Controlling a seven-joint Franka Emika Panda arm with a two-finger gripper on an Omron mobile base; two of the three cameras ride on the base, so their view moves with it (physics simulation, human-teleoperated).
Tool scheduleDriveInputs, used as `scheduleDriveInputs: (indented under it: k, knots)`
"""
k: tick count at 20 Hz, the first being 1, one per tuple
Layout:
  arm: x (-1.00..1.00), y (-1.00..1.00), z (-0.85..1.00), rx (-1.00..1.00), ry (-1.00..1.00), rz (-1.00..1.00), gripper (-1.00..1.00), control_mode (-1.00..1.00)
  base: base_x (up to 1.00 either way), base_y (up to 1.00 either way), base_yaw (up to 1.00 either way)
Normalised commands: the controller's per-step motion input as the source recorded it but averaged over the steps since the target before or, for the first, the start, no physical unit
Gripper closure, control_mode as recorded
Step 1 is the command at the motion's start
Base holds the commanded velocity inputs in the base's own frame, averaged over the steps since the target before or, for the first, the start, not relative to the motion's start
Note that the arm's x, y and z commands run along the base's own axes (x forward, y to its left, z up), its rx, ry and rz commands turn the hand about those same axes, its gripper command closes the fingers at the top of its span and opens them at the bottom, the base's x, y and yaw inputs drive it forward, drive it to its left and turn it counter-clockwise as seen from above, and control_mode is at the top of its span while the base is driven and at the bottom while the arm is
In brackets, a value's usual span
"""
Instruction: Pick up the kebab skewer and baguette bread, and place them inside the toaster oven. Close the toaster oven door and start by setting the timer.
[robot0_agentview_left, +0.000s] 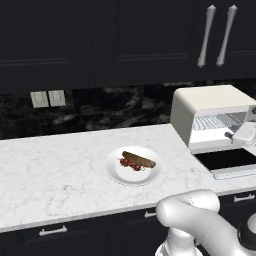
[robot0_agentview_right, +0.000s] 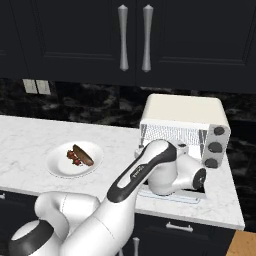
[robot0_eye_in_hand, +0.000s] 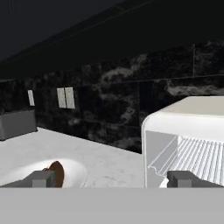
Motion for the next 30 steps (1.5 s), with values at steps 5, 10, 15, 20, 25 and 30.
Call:
scheduleDriveInputs:
  k: [5,10,15,20,25,30]
  knots:
    - [0.44,-0.15,-0.29,0.01,-0.04,-0.12,-1.00,-1.00,0.00,0.00,0.00]
    - [0.56,-0.01,-0.17,0.02,-0.01,-0.13,-1.00,-1.00,0.00,0.00,0.00]
    - [0.30,-0.18,-0.05,0.11,0.00,0.00,-1.00,-1.00,0.00,0.00,0.00]
    - [0.22,-0.19,-0.08,0.06,0.00,0.00,-1.00,-1.00,0.00,0.00,0.00]
    - [0.06,-0.13,-0.21,0.02,-0.01,0.00,-1.00,-1.00,0.00,0.00,0.00]
    - [0.34,0.00,-0.03,0.00,-0.07,0.00,-1.00,-1.00,0.00,0.00,0.00]
